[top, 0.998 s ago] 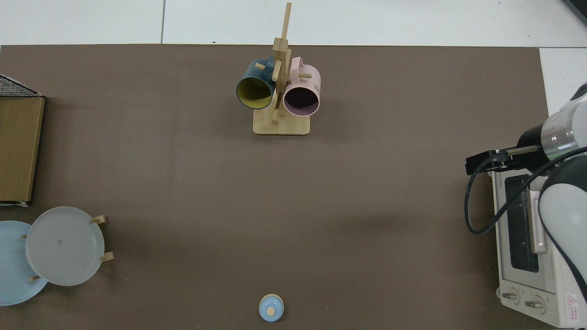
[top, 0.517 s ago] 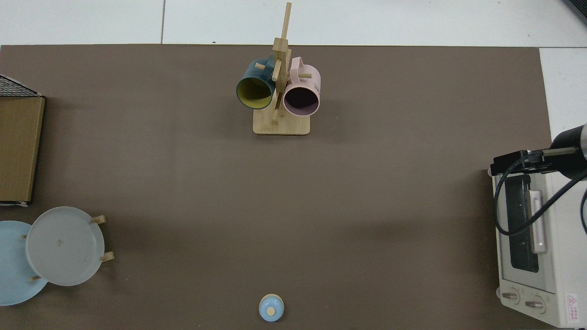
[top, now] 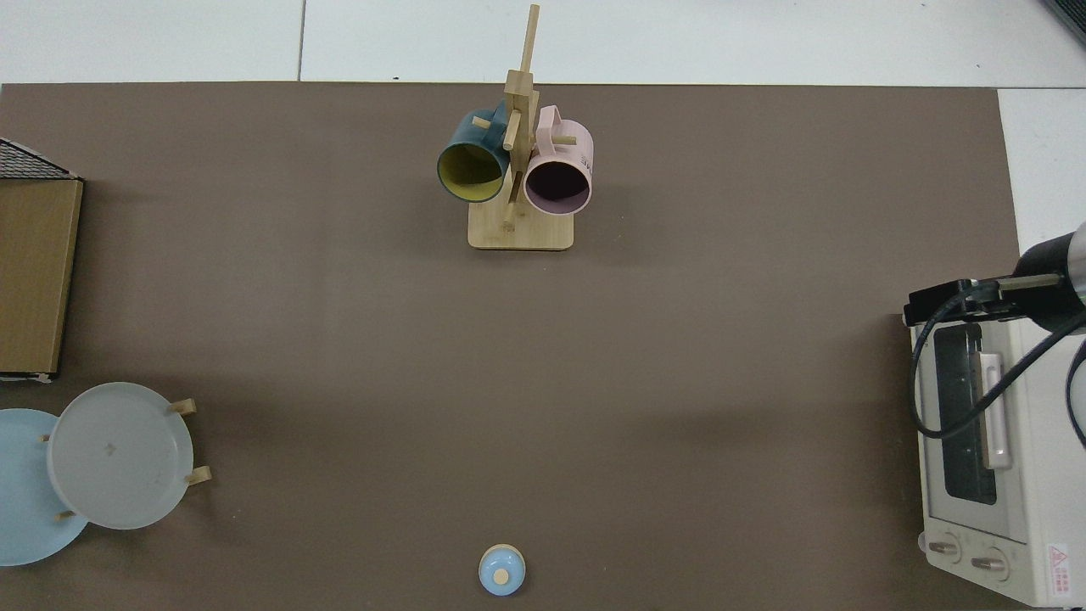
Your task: Put markers into pen holder
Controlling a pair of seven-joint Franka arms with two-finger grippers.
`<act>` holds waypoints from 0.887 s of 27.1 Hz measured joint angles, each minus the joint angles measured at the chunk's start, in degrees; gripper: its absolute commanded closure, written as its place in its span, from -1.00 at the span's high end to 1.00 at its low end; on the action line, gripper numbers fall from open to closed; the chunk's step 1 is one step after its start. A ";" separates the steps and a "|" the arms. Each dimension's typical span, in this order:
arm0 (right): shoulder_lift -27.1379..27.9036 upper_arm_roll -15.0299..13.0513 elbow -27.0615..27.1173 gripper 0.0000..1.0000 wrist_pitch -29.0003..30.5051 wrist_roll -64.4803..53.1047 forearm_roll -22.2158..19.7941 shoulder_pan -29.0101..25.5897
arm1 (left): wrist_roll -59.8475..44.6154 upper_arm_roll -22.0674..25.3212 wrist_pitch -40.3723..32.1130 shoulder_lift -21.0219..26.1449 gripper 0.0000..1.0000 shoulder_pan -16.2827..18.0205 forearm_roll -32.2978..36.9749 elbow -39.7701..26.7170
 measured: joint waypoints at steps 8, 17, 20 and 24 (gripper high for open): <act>-0.01 0.10 0.07 1.00 0.01 0.01 0.02 0.02 | -1.12 0.05 -0.01 0.39 1.00 0.91 -0.04 -0.21; -0.41 0.69 0.21 1.00 0.01 0.03 0.03 0.19 | -3.29 -0.62 -1.15 0.88 1.00 0.83 -0.70 -0.21; -1.43 0.69 0.31 1.00 0.01 0.05 0.03 0.13 | -5.85 -1.21 -2.23 1.05 1.00 0.71 -2.22 -0.17; -2.77 0.50 0.31 1.00 0.01 0.05 0.03 -0.01 | -9.10 -2.80 -4.79 1.08 1.00 0.58 -6.53 0.02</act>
